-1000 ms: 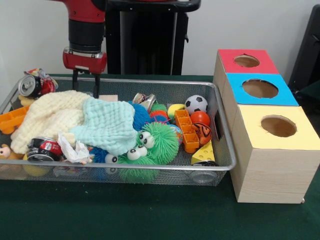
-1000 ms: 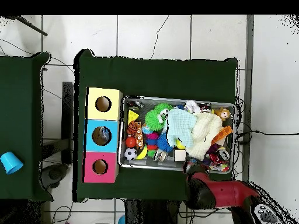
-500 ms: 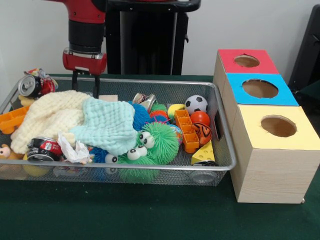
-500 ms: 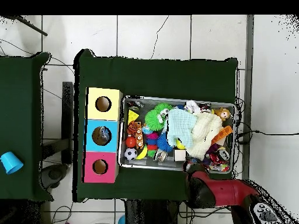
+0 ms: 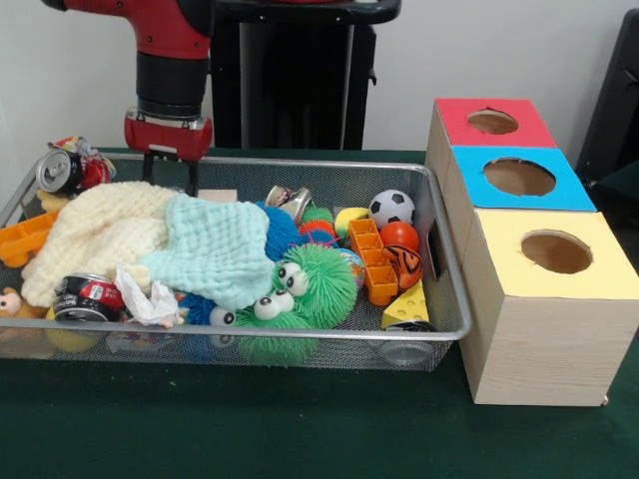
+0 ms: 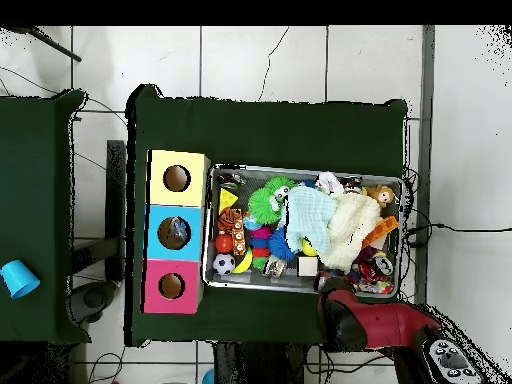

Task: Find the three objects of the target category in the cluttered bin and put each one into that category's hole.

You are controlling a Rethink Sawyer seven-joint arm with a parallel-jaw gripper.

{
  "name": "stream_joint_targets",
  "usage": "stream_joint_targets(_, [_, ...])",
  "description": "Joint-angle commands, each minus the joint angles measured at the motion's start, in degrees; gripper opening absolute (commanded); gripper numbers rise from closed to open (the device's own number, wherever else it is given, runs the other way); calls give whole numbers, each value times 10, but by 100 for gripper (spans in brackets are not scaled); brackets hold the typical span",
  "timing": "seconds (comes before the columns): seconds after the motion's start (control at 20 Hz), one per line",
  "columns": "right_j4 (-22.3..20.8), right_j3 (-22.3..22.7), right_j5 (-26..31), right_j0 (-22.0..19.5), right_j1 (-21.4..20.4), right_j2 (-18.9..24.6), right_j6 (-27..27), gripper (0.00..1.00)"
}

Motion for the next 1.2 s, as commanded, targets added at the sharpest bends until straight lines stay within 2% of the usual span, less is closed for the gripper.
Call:
stream_joint_targets(0.05, [-14,-89,-41,8,83,11,28,100])
stream_joint_targets(0.6, [-10,-106,-52,7,106,8,23,100])
stream_joint_targets(1.2, [-12,-107,-54,0,109,15,22,100])
